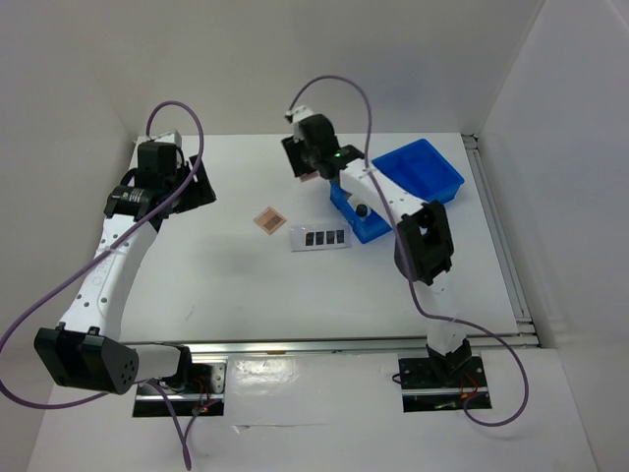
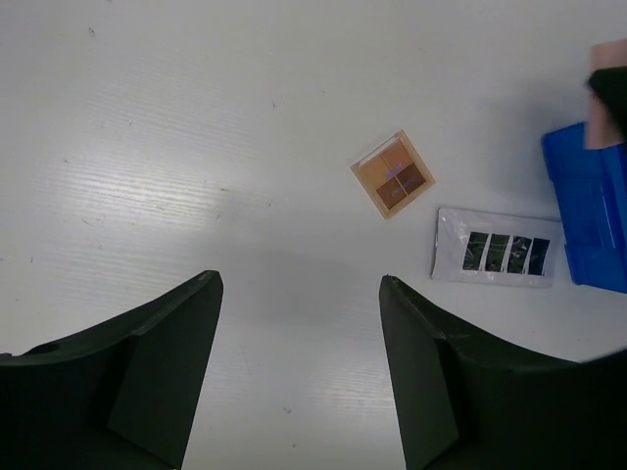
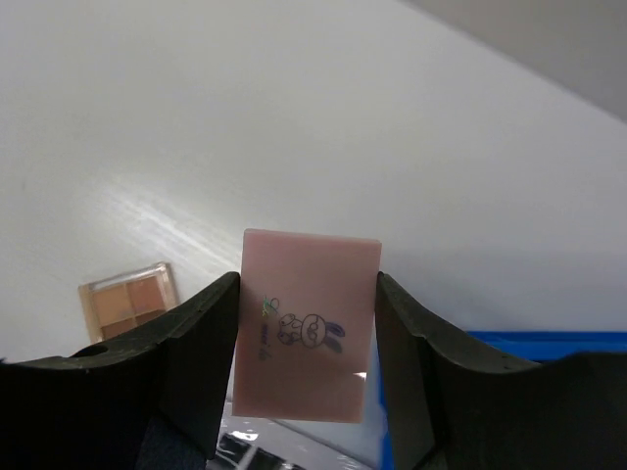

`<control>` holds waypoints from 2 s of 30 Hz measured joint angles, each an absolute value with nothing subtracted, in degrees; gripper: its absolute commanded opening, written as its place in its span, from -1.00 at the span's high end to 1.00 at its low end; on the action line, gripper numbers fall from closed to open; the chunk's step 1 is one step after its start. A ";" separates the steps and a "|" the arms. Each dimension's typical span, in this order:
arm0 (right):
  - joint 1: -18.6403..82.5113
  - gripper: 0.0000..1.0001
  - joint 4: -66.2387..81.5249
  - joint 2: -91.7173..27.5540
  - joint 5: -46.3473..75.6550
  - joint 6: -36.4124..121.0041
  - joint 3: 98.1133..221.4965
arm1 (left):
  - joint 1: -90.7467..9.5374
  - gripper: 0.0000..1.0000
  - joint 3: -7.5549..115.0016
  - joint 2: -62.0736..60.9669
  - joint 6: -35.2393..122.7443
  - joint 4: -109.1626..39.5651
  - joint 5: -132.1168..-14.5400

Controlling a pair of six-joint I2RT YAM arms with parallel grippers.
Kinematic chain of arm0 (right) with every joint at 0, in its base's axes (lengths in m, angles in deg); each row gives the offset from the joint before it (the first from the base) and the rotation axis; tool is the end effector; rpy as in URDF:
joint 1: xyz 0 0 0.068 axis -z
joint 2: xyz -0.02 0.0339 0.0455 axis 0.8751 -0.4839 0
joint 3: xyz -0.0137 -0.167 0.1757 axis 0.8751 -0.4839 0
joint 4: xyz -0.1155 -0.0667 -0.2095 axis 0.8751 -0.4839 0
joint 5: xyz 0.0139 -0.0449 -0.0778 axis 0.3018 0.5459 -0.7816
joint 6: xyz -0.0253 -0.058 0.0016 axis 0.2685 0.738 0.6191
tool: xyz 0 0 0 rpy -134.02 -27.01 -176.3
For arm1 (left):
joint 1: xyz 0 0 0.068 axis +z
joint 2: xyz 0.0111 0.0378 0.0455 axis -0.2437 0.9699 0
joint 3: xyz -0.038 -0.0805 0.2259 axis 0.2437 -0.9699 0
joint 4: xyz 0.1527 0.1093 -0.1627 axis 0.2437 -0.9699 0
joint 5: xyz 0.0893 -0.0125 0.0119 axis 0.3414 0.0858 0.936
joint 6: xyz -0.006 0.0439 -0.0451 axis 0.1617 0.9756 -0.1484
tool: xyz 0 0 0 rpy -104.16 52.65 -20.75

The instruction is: Organize the makeup

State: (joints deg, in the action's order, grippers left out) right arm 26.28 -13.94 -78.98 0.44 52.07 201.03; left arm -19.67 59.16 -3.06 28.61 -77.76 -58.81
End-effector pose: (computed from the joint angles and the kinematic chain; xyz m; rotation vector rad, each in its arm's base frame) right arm 0.4168 0.2827 0.2442 -0.6334 2.0591 0.1995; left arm 0.2749 -0.0214 0.3427 -0.4646 2.1547 -0.1954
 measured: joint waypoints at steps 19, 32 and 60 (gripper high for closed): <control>60.44 0.23 -10.85 -67.68 -0.32 45.91 187.59 | -19.67 -0.58 59.16 -2.88 29.40 -77.68 -58.26; 61.79 0.23 -10.44 -70.74 2.15 45.58 185.38 | -19.67 -0.58 59.16 -1.53 29.75 -77.65 -58.28; 41.47 -0.52 -11.68 -66.15 6.87 45.86 191.08 | -19.67 -0.58 59.16 -2.64 29.68 -77.70 -58.28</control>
State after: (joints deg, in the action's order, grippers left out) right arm 41.47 -11.68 -66.15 6.87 45.86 191.08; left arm -19.67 59.16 -2.64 29.68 -77.70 -58.28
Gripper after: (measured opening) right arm 0.713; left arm 0.786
